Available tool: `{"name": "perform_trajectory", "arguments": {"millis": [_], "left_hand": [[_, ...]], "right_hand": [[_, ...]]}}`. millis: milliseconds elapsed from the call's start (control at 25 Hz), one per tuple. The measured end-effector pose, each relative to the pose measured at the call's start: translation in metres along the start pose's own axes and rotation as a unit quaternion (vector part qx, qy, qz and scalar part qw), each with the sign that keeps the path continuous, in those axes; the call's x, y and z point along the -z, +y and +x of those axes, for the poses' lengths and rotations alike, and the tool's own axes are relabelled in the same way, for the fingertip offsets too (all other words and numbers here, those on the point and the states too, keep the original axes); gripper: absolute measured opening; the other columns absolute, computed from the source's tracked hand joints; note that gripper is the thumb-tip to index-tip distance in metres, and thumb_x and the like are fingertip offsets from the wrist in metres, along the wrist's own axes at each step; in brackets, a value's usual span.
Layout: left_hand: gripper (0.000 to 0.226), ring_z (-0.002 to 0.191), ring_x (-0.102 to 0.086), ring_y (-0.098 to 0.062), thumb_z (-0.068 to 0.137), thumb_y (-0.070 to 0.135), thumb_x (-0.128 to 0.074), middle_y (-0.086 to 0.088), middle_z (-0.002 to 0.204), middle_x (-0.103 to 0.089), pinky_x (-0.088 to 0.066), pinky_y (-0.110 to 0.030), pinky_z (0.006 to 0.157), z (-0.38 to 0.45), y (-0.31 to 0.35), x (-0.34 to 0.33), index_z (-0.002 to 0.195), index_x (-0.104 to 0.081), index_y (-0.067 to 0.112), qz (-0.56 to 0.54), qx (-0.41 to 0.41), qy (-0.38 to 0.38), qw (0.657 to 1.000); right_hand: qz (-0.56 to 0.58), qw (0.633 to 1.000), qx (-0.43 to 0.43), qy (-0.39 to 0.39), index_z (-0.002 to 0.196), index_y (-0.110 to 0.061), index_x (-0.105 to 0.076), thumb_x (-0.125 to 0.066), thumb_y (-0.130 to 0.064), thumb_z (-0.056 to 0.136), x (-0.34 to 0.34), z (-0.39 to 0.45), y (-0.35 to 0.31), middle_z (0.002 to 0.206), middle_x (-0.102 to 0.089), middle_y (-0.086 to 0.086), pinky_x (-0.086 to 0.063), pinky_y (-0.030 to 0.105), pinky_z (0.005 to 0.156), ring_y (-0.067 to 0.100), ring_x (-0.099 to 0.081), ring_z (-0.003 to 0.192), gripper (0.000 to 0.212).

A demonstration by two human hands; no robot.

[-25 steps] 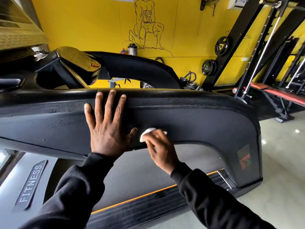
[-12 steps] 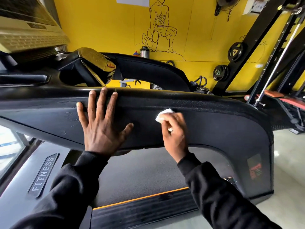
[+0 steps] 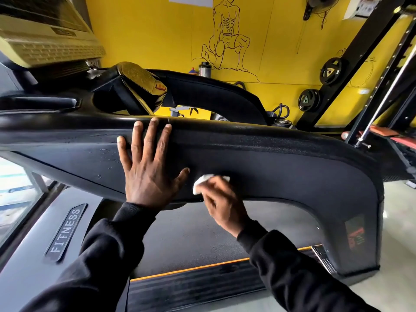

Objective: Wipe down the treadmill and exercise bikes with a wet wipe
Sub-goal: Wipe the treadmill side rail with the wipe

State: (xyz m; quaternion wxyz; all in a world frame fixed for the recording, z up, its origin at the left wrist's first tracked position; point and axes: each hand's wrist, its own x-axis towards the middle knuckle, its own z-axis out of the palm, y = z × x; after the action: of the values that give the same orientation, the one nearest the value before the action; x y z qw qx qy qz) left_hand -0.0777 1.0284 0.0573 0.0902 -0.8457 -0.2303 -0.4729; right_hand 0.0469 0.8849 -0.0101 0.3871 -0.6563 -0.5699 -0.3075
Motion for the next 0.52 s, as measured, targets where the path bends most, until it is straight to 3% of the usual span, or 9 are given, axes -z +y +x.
{"name": "perform_trajectory", "arguments": {"millis": [80, 200, 320, 360, 480, 520], "left_hand": [[0.095, 0.148, -0.013, -0.036, 0.073, 0.060, -0.059, -0.013, 0.160, -0.026, 0.013, -0.046, 0.118, 0.001, -0.002, 0.000, 0.152, -0.032, 0.015, 0.001, -0.005, 0.003, 1.000], [0.095, 0.148, -0.013, -0.036, 0.073, 0.059, -0.060, -0.014, 0.159, -0.027, 0.013, -0.045, 0.118, 0.002, -0.001, -0.001, 0.152, -0.034, 0.014, 0.006, -0.003, 0.008, 1.000], [0.094, 0.148, -0.014, -0.036, 0.073, 0.059, -0.060, -0.014, 0.159, -0.028, 0.015, -0.045, 0.118, 0.000, 0.001, -0.002, 0.151, -0.036, 0.013, -0.002, 0.005, 0.014, 1.000], [0.094, 0.148, -0.014, -0.036, 0.073, 0.060, -0.059, -0.014, 0.159, -0.028, 0.015, -0.044, 0.118, 0.000, 0.001, -0.002, 0.151, -0.035, 0.013, -0.001, 0.002, 0.015, 1.000], [0.094, 0.148, -0.013, -0.036, 0.073, 0.060, -0.057, -0.013, 0.159, -0.027, 0.015, -0.045, 0.118, 0.002, -0.001, -0.003, 0.151, -0.034, 0.014, 0.005, -0.002, 0.015, 1.000], [0.094, 0.148, -0.013, -0.036, 0.073, 0.060, -0.058, -0.014, 0.159, -0.027, 0.015, -0.045, 0.117, 0.002, -0.001, -0.004, 0.151, -0.034, 0.014, 0.004, 0.000, 0.014, 1.000]], "right_hand": [[-0.009, 1.000, 0.005, -0.015, 0.096, -0.010, -0.072, -0.061, 0.004, 0.088, 0.001, -0.007, 0.008, 0.094, -0.058, 0.002, -0.050, 0.026, 0.080, 0.010, -0.057, 0.088, 0.020], [0.021, 0.992, -0.108, 0.062, 0.096, -0.007, -0.071, -0.060, 0.007, 0.087, -0.001, 0.005, 0.003, 0.099, -0.058, 0.002, -0.051, 0.024, 0.082, 0.009, -0.057, 0.094, 0.020], [-0.003, 1.000, 0.009, -0.021, 0.089, -0.007, -0.072, -0.061, 0.010, 0.083, 0.000, -0.009, 0.000, 0.094, -0.055, 0.000, -0.047, 0.022, 0.083, 0.013, -0.057, 0.090, 0.021], [-0.007, 1.000, 0.009, -0.011, 0.087, -0.007, -0.071, -0.060, 0.009, 0.082, 0.004, -0.007, 0.005, 0.093, -0.056, 0.001, -0.048, 0.024, 0.083, 0.014, -0.058, 0.090, 0.021], [0.010, 0.985, -0.112, 0.132, 0.091, -0.006, -0.070, -0.058, 0.011, 0.084, 0.012, 0.021, 0.010, 0.097, -0.057, 0.004, -0.047, 0.021, 0.086, 0.004, -0.054, 0.098, 0.021], [0.015, 0.982, -0.126, 0.142, 0.094, -0.005, -0.069, -0.059, 0.013, 0.084, 0.010, 0.028, 0.005, 0.098, -0.058, 0.006, -0.046, 0.020, 0.088, 0.002, -0.052, 0.100, 0.023]]}}
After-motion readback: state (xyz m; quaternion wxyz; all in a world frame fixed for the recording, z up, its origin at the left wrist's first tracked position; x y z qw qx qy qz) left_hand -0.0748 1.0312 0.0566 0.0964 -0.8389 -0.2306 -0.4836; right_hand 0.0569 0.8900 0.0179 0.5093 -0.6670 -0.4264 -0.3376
